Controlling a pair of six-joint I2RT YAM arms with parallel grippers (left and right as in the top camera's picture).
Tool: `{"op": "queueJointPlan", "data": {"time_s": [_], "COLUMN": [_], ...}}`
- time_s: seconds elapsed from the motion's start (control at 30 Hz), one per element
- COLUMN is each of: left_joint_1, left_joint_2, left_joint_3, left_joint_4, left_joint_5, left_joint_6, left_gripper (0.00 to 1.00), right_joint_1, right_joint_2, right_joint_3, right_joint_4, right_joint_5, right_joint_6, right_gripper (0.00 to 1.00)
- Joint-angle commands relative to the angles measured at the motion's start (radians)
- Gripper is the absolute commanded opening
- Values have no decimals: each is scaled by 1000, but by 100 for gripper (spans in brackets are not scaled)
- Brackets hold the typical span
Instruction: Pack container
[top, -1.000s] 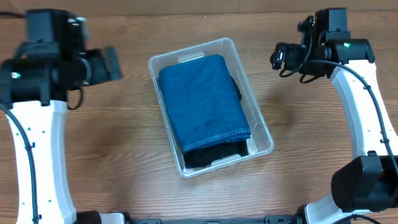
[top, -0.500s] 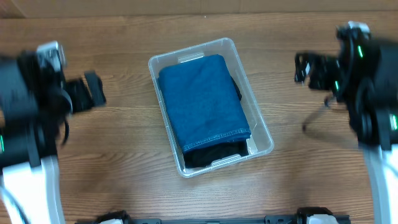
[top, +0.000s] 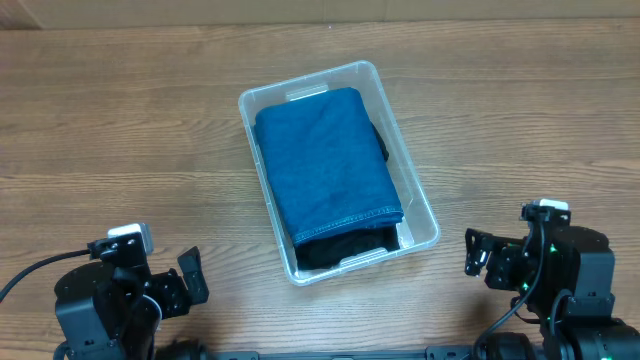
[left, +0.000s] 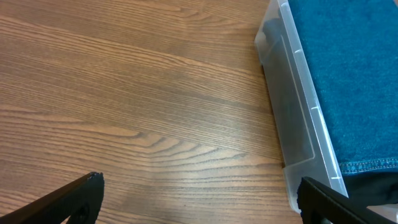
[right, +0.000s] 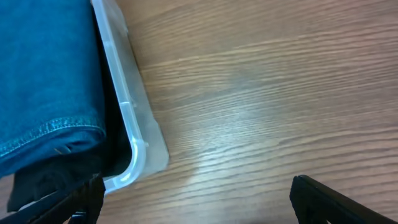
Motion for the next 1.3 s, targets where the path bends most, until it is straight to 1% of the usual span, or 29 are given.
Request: {"op": "queueJointPlan", "data": {"time_s": [0.0,0.13,0.23,0.27,0.3,0.33,0.4,0.47,0.5,0.67,0.7,0.73,0.8,0.83,1.27], "left_joint_1": [2,3,3,2,2,2,3,2,2,2,2,2,2,2,3], "left_joint_2": [-4,-4,-4,-4,-4,-4,-4,-4,-4,-4,-4,-4,-4,-4,-4], "left_joint_3": [-5,-5,-5,-5,-5,-5,-5,-5,-5,-5,-5,-5,-5,-5,-5], "left_joint_4": [2,1,2,2,2,2,2,1,2,1,2,2,2,2,2], "left_joint_5": [6,6,7,6,6,6,7,6,6,6,6,6,7,6,7], "left_joint_6": [27,27,27,27,27,27,27,27,27,27,27,27,27,27,27], "left_gripper": [100,100,100,100,100,100,100,100,100,100,100,100,100,100,100], "right_joint_1": [8,8,1,-3,-6,-6,-5,-5,-5,-3,-3,-3,-3,-3,-3], "right_joint_2": [-4,-4,-67,-103,-187,-261,-420,-537,-564,-572,-572,-572,-572,-562,-559], "right_joint_3": [-4,-4,-17,-33,-82,-134,-272,-406,-447,-760,-792,-815,-840,-840,-841], "right_joint_4": [6,1,31,65,145,213,355,504,559,1130,1169,1160,1066,1089,1077], "right_joint_5": [9,20,17,7,-14,-14,-19,-18,-18,-29,-29,-29,-27,-17,-17], "right_joint_6": [1,0,-5,-33,-86,-105,-132,-132,-132,-131,-131,-131,-131,-132,-131], "right_gripper": [100,100,100,100,100,100,100,100,100,100,100,100,100,100,100]}}
